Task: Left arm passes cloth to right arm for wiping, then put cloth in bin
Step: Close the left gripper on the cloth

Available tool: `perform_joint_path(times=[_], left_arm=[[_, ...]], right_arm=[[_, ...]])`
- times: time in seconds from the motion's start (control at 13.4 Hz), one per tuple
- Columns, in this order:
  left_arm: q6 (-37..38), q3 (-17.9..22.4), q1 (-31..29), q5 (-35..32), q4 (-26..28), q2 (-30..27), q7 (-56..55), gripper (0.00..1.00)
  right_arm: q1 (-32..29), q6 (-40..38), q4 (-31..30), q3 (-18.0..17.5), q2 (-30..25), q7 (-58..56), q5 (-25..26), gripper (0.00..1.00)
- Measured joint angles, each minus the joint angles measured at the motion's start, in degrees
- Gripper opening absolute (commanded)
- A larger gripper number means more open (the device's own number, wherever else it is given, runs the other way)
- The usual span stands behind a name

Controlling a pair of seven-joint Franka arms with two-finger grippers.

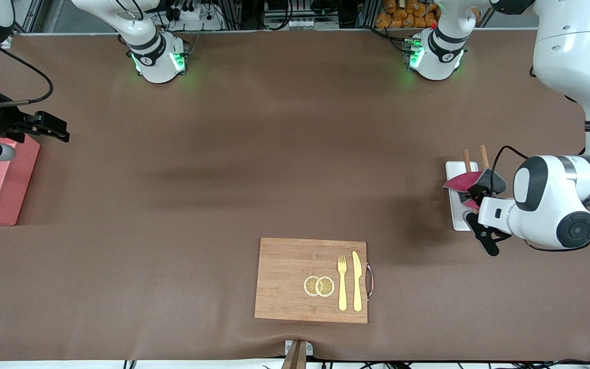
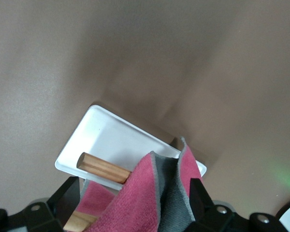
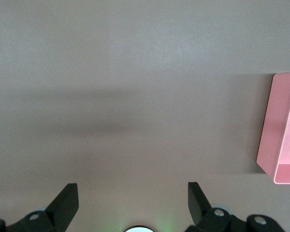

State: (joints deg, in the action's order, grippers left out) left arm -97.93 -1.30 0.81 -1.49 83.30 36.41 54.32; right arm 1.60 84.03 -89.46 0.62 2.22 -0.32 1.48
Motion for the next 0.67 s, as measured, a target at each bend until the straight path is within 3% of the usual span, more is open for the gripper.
perform_joint_path(times=[0.37, 0.45, 0.6, 0.67], left_arm=[[0.4, 0.2, -0.7, -0.5, 1.5, 0.8, -0.2, 1.00], [0.5, 0.2, -0.7, -0.5, 1.5, 0.8, -0.2, 0.80], [1.4, 0.2, -0.7, -0.7, 1.5, 0.8, -0.5, 0.12], [2.2, 0.2, -0.7, -1.4, 1.5, 0.8, -1.7, 0.00]], right_arm=[[0.0, 0.0, 0.0, 0.0, 0.0, 0.0, 0.0, 1.00], [0.0, 0.0, 0.0, 0.0, 0.0, 0.0, 0.0, 1.00], [0.0, 0.0, 0.0, 0.0, 0.0, 0.0, 0.0, 1.00], [0.0, 0.0, 0.0, 0.0, 0.0, 0.0, 0.0, 1.00]])
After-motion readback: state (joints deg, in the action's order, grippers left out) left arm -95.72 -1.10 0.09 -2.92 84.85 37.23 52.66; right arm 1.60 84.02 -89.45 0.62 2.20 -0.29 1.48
